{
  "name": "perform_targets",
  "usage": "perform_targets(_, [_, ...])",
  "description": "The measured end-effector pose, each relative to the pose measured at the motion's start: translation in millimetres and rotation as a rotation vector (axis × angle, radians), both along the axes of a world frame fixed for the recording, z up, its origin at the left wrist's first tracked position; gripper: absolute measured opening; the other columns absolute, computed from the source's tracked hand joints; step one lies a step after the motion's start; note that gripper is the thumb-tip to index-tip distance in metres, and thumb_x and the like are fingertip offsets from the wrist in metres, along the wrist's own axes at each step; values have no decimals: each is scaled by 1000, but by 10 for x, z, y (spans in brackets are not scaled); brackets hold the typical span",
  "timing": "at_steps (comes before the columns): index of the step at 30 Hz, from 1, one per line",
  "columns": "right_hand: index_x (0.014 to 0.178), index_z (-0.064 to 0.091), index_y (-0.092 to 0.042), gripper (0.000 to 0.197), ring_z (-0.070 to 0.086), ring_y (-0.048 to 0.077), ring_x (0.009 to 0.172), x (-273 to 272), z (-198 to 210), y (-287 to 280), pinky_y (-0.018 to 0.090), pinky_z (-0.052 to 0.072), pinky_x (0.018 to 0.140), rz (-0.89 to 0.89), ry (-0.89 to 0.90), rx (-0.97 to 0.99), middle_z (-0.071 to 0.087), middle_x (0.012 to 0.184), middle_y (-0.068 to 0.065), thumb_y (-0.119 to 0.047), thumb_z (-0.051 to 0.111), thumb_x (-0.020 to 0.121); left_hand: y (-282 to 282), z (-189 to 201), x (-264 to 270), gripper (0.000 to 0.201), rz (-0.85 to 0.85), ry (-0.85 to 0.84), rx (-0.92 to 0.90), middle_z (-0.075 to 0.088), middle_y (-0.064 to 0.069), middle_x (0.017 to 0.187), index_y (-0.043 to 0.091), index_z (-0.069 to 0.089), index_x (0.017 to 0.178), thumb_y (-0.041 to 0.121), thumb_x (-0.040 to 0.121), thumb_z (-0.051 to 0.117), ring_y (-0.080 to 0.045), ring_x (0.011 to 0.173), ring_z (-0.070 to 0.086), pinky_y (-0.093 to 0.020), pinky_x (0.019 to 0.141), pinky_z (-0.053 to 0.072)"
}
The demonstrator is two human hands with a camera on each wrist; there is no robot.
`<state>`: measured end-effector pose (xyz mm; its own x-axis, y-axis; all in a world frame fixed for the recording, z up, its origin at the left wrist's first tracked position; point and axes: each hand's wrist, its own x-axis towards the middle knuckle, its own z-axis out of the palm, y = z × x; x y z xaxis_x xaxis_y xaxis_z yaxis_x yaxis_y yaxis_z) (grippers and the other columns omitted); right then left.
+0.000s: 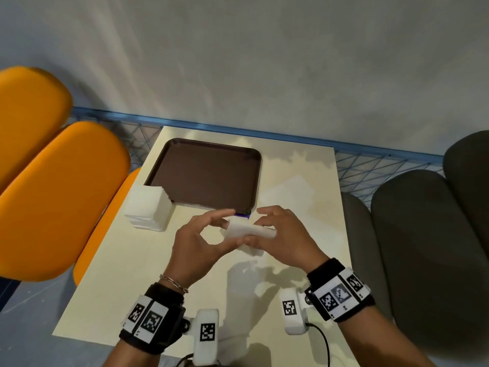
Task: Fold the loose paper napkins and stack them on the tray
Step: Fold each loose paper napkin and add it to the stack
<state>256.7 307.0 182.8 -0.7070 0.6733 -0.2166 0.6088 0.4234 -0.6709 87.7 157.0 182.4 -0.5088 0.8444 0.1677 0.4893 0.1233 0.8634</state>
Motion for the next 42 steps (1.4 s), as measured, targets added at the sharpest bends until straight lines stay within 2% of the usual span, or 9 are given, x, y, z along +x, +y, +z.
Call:
perform_targets(5, [93,80,-21,24,66,7,78,-157,77,-99,21,48,74,-135,335,-487,76,90,1,-43,87,85,-39,63,-299,46,-1,-334,-52,78,12,99,36,73,120,35,77,90,-6,104,72,-28,96,54])
perform_targets(8, [97,78,-12,36,67,16,84,-290,52,-139,35,50,82,-181,386,-529,75,103,18,-43,89,82,-66,70,-476,37,-26,-501,-35,80,-3,98,22,78,114,30,79,86,-22,97,76,-50,96,60])
perform_targets(13, [111,80,-14,31,75,25,98,-461,57,-220,39,60,90,-213,469,-659,79,109,12,-33,84,87,-83,41,-716,52,16,-606,-14,74,-2,108,26,71,118,28,70,93,-23,99,73,-38,88,63])
perform_targets(19, [122,76,-13,34,74,32,109,-624,68,-305,43,60,94,-241,528,-769,78,118,13,-31,77,93,-67,-24,-769,26,-23,-721,-4,76,-2,115,10,80,93,28,75,86,-24,102,72,-38,92,61])
perform_targets(23, [127,69,-20,44,75,29,109,-666,173,-305,43,62,94,-218,491,-651,79,117,4,-21,86,86,-95,53,-834,24,-8,-540,-25,80,-2,95,17,84,92,36,78,84,-34,94,73,-49,87,63])
perform_targets(26, [135,63,-38,61,74,17,101,-651,409,-266,29,62,91,-72,441,-358,74,122,-9,-21,91,83,-145,156,-895,27,-90,-381,-59,80,6,94,21,85,97,40,78,84,-22,88,75,-46,79,64])
perform_targets(31, [105,78,-36,19,68,8,98,-711,604,-211,21,56,79,169,282,1,72,105,-19,-34,86,87,-213,313,-933,23,-162,-262,-35,80,11,90,21,85,97,37,80,83,-14,86,76,-32,73,64])
perform_targets(36, [93,82,-27,18,70,14,87,-705,602,-215,35,58,75,77,362,-28,75,93,-15,-44,82,87,-249,381,-883,29,-123,-171,24,78,21,93,25,83,103,42,80,81,-8,87,75,-17,71,59])
perform_targets(42, [86,83,-27,20,71,15,82,-687,564,-255,29,55,68,29,427,-6,75,89,-11,-46,87,82,-278,348,-711,27,47,-243,95,80,17,95,27,83,104,42,82,79,-9,93,76,-27,78,64])
